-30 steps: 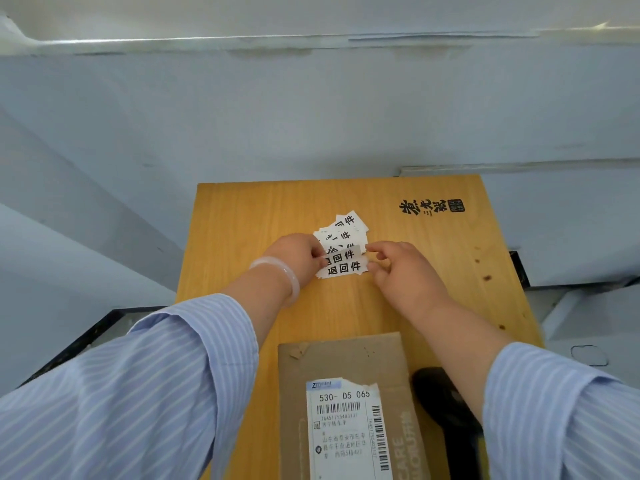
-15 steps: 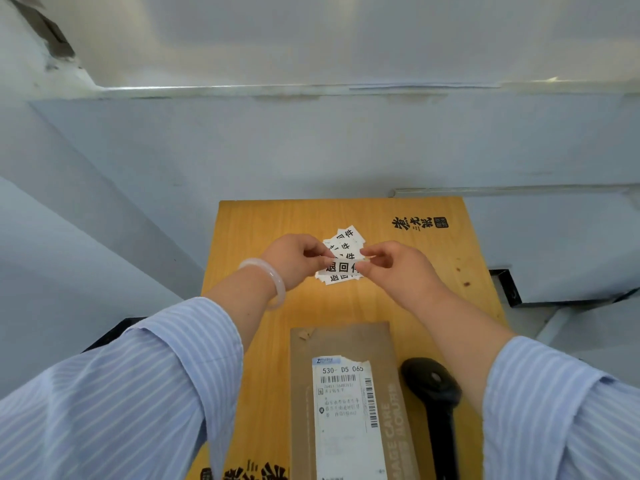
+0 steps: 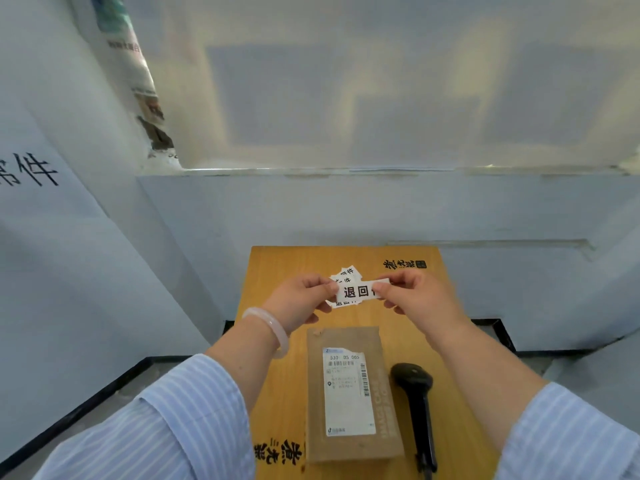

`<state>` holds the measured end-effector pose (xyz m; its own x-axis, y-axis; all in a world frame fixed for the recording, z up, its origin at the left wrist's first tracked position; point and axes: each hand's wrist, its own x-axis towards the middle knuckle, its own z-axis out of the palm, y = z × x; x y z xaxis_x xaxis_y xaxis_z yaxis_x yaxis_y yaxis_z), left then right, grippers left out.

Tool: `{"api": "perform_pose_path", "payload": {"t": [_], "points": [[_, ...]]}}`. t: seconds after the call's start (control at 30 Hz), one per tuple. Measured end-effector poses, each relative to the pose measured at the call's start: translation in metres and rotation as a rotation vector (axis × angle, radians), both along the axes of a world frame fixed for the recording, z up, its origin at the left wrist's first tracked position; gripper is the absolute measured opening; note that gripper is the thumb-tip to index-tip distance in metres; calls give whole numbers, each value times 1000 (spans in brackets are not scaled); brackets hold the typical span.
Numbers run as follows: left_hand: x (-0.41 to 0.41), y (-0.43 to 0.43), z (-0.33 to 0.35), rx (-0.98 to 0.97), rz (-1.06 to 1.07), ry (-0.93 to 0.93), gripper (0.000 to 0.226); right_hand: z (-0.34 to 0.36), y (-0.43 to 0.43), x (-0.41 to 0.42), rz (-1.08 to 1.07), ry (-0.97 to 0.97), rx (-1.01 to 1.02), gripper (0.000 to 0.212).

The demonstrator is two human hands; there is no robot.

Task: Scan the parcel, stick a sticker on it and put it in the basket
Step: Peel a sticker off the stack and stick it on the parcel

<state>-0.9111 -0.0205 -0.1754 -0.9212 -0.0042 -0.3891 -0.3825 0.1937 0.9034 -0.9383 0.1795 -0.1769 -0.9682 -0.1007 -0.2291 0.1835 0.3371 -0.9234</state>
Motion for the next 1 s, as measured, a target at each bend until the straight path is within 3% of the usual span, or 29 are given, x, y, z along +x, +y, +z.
{"api": "perform_pose_path", "payload": {"t": [0.37,1.0], "points": [[37,6,38,-12,-15,90,12,40,13,32,0,117,0,3],[49,15,41,-28,-10,98,9,50,18,51,4,156,3,5]]}}
